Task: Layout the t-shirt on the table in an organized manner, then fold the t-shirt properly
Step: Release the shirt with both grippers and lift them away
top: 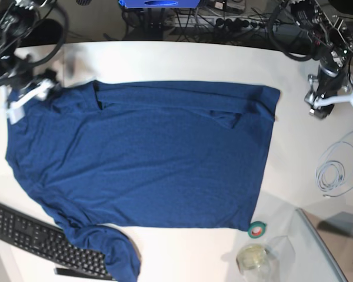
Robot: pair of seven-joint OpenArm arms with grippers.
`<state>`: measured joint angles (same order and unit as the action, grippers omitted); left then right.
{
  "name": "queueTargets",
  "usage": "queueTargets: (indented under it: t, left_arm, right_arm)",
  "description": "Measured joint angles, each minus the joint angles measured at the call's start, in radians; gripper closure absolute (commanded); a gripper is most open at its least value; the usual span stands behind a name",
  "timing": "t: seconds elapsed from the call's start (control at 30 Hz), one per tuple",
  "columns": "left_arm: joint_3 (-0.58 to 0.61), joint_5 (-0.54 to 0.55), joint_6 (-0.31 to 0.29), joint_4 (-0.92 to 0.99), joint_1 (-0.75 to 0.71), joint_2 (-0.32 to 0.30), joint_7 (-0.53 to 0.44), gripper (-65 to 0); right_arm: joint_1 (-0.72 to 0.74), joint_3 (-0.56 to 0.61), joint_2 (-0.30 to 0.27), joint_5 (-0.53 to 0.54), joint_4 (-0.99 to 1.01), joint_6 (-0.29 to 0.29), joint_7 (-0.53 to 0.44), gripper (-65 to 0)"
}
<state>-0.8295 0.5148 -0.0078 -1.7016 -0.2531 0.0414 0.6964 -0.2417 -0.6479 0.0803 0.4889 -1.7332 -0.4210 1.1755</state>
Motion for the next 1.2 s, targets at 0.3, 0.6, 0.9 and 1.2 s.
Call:
queueTargets:
  t: [0.3, 0.6, 0.9, 1.2]
  left_arm:
    - [-0.067, -0.015, -0.116, 0.119, -0.067, -0.054, 0.002, -0.7]
    - [-0.066, -0.013, -0.116, 0.126, -0.085, -0.058, 0.003, 0.0]
    - [-0.064, -0.013, -0.116, 0.126, -0.085, -0.058, 0.004, 0.0]
    - [-0.061, -0.012, -0.116, 0.126, -0.085, -0.058, 0.003, 0.0]
  right_arm:
    - [-0.095, 0.222, 0.022, 0.003, 0.008, -0.003, -0.209, -31.2]
    - [-0.091, 0.217, 0.019, 0.002, 0.073, 0.077, -0.212, -41.4]
    - [-0.08, 0.218, 0.019, 0.002, 0.129, 0.078, -0.282, -44.6]
    - [-0.069, 0.22, 0.019, 0.003, 0.14, 0.078, -0.283, -28.5]
